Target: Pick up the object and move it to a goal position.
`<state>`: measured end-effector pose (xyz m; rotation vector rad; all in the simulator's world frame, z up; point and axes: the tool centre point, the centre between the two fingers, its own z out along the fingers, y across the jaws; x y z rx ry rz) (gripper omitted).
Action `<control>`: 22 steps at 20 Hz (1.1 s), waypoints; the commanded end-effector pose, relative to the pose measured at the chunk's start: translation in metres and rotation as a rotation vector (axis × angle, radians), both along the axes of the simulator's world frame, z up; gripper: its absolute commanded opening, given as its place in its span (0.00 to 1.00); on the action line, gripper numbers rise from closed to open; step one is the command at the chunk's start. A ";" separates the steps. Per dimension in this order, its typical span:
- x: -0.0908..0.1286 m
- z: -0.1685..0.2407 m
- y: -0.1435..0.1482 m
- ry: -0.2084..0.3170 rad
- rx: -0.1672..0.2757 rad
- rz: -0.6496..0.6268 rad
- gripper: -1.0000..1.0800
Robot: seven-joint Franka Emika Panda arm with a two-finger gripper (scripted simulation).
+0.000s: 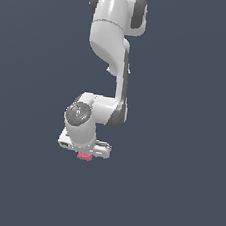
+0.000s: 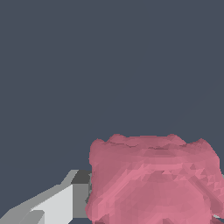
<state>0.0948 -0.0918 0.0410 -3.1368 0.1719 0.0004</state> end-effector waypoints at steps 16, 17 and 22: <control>-0.010 0.001 0.011 0.000 0.000 0.000 0.00; -0.013 0.002 0.013 0.000 0.000 0.000 0.00; -0.028 0.004 0.030 0.000 0.000 0.000 0.00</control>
